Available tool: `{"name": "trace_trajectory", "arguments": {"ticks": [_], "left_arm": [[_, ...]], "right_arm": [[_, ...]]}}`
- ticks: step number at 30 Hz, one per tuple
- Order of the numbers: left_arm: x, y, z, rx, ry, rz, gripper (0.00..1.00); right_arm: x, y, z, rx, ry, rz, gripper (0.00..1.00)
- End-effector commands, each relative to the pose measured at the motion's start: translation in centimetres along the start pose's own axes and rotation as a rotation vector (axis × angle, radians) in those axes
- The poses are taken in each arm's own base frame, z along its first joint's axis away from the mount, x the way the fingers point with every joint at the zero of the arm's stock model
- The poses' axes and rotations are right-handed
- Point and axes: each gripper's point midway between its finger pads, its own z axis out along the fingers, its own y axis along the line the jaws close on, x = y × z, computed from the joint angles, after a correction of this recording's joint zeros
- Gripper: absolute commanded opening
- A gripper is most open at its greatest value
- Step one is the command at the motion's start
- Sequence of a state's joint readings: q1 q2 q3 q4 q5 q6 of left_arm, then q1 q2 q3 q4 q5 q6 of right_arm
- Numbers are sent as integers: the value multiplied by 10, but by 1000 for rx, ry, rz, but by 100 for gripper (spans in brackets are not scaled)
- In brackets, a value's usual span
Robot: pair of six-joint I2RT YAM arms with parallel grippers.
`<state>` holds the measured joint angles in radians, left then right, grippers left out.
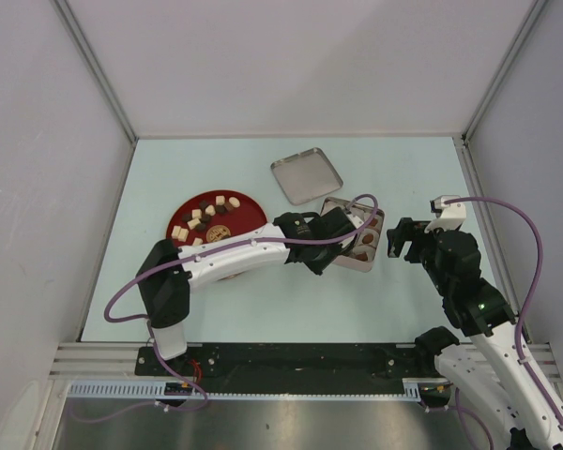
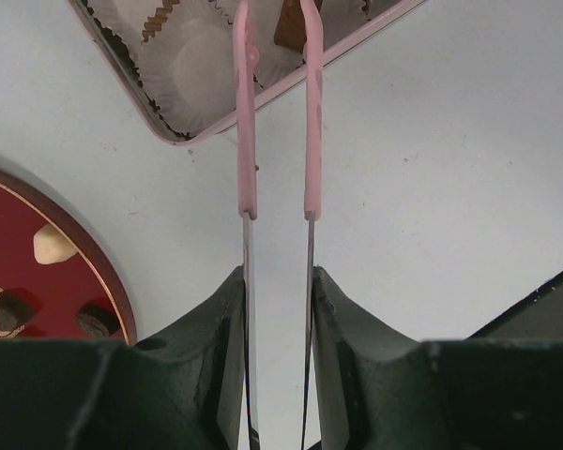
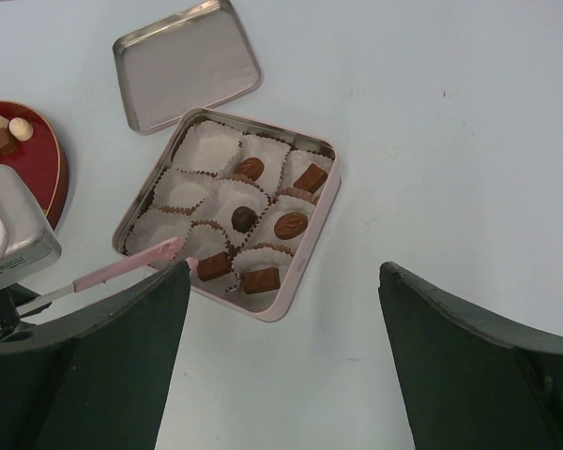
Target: Pack the chocolate
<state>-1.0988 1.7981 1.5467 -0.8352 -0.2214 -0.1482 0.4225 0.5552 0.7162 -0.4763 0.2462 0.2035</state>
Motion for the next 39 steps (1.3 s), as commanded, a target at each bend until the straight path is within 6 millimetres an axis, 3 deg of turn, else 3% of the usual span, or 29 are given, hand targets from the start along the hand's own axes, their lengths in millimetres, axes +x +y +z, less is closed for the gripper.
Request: {"name": "trace_trajectory", "arguments": {"ticks": [1,8,13,16,20,24,30,32,39], "left_arm": [[-25,-6,-10,23,-79,-6,34],[-41,6,-28,8,-168,-77,33],[-42,46,-45,-61,-230,-205,33],[-31,79,-59,-138,-255,-308,31],[15,123,-65,-226,-202,-479,28],[58,167,-87,-316,-214,-687,23],[126,198,-98,-426,-149,-869,21],[144,200,-100,-448,-122,-900,20],[190,216,-100,-512,-23,-950,21]], "right_arm": [[-10,2,0,-8,-46,-7,86],[-10,1,0,-8,-44,-7,86],[-10,2,0,-8,-44,-7,86],[-11,1,0,-6,-45,-9,86],[-10,1,0,-4,-43,-8,86],[-9,1,1,-2,-40,-10,86],[-8,3,2,-14,-31,-10,86],[-7,3,3,-14,-30,-11,86],[-7,5,3,-25,-24,-12,86]]}}
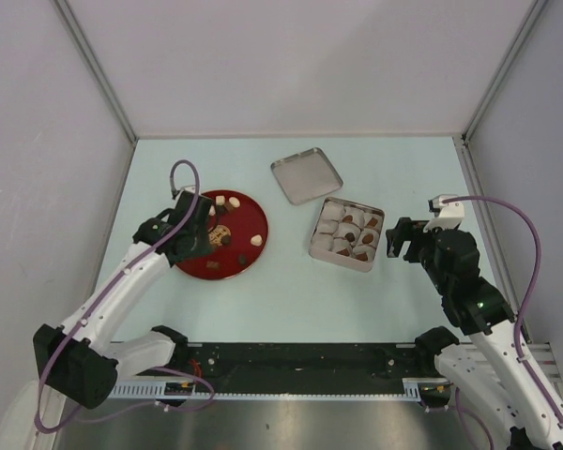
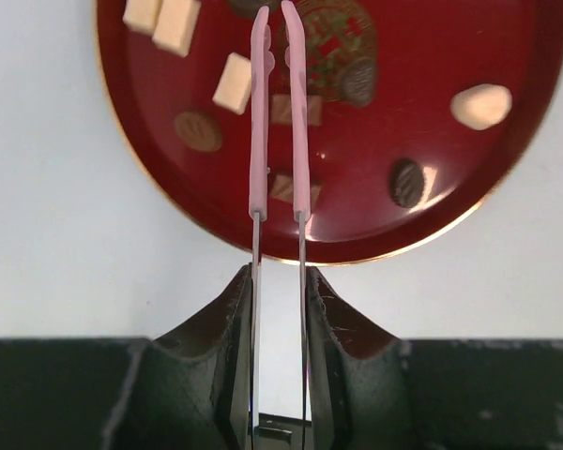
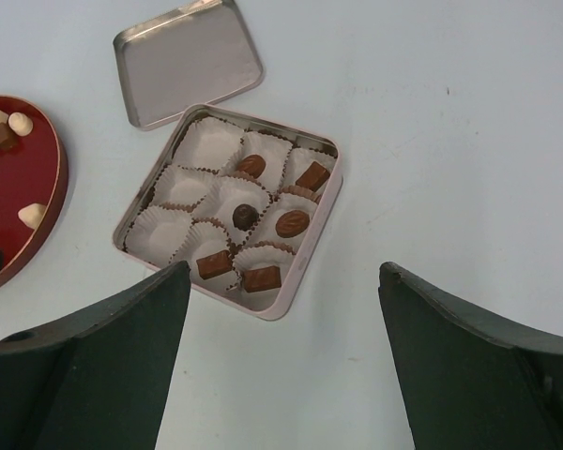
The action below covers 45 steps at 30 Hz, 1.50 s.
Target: Pack the chocolate
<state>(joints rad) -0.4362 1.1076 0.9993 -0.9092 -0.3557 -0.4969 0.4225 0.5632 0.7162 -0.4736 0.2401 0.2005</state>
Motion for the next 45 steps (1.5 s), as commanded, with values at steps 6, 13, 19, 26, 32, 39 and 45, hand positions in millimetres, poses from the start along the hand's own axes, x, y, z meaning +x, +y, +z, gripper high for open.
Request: {"name": "trace_trajectory", "arguments": {"ticks": [6,13,19,26,32,39,45], "left_arm": [[9,31,18,-52,95,-12,22],[10,31,29,-50,167,43,25],[7,33,40,-57,199,92,33],[3,32,45,-54,203,116,35],[0,33,45,-56,201,131,38],[-3,35,47,-62,208,159,38],[5,29,54,-30,250,160,38]], "right_arm": [[-8,5,1,-22,-33,-7,86],[-9,3,1,-15,-36,-7,86],[-8,2,2,-10,-35,-7,86],[-7,2,3,-5,-28,-10,86],[-6,2,4,-4,-24,-9,86],[-5,1,5,-1,-18,-12,86],[-4,1,5,-2,-15,-13,86]]}}
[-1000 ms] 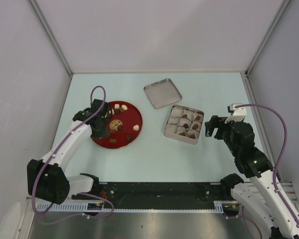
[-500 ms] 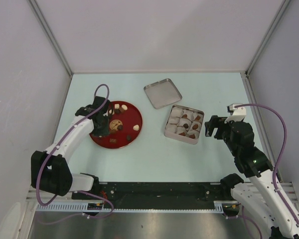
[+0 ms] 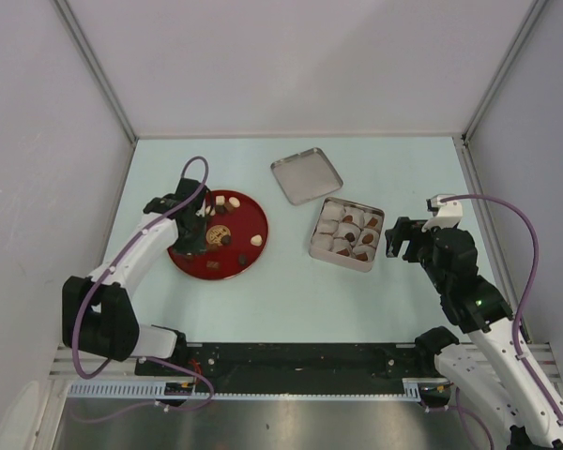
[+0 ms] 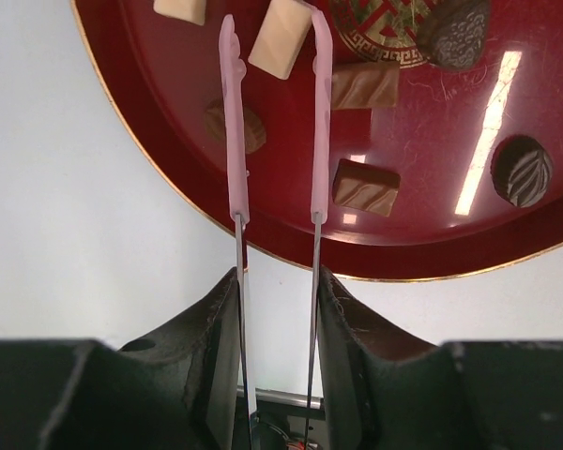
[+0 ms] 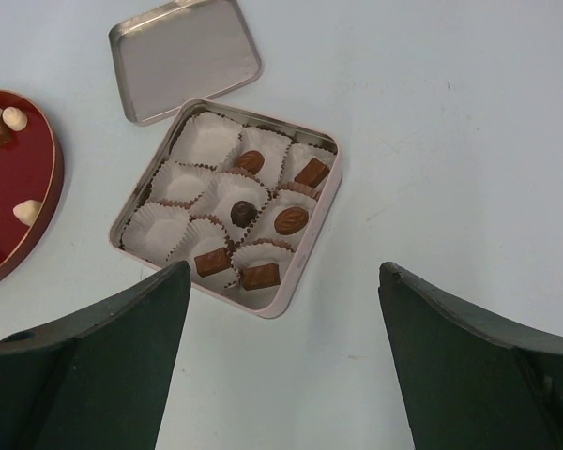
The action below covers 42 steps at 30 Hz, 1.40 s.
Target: Pack the chocolate
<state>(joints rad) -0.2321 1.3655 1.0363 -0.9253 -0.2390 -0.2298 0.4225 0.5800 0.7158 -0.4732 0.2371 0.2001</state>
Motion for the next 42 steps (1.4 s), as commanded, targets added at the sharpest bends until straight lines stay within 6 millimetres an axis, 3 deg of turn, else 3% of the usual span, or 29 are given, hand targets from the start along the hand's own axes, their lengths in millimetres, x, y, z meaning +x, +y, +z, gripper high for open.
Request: {"name": "trace_trajectory", "arguments": {"ticks": [1,10,20,32,38,42], "left_arm": [[-12,-7,-1,45,-17,7,38],[-5,-19,-6,118,7,-7,27],[-16,-19,-11,114,-28,-29,15],[-45,-9,-48,101,-152,-36,1],[-60,-29,-68,180,-213,4,1],[-73,-64,-87,246,-261,89,0]], "right_arm": [[-7,1,3,-3,-30,-9,86],[-7,1,3,-1,-27,-9,86],[-6,1,3,-3,-25,-9,86],[-9,1,2,-4,-35,-6,86],[-9,1,2,-4,-39,-4,86],[-10,1,1,-7,-41,-3,86]]}}
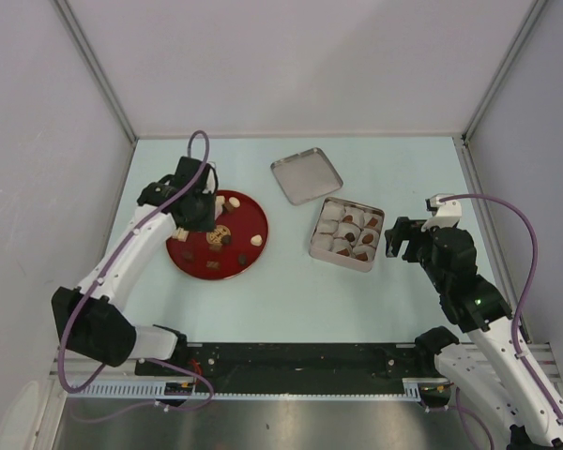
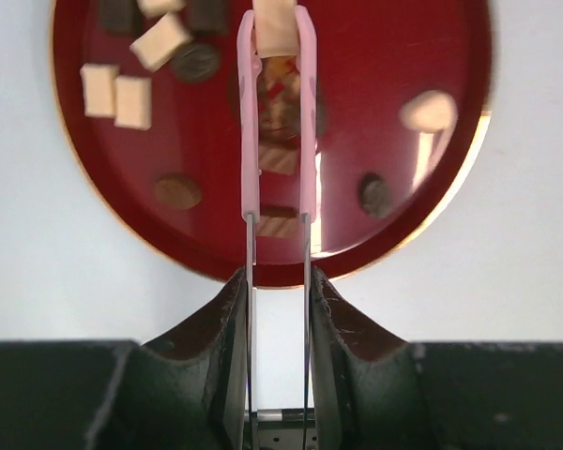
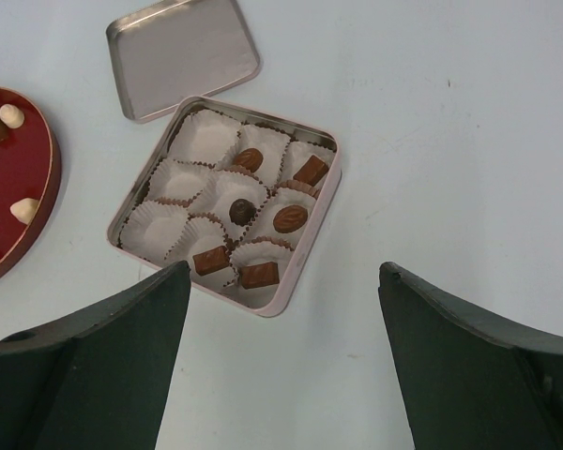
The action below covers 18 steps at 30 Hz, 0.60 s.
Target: Pack the chocolate
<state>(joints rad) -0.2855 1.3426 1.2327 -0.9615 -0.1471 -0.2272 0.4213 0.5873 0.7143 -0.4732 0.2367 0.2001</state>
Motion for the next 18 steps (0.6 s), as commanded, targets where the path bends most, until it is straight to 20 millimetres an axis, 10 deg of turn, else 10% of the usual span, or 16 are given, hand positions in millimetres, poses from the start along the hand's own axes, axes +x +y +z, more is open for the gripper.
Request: {"name": "trace_trajectory", "arguments": {"ticks": [1,18], "left_arm": [[-30,-43,-24,112,-101,90,1],[-60,-225,-28,329,-191,583,1]], "right_arm": [[-13,2,-1,-11,-52,0,86],[-15,0,-3,-4,-64,5,86]]}}
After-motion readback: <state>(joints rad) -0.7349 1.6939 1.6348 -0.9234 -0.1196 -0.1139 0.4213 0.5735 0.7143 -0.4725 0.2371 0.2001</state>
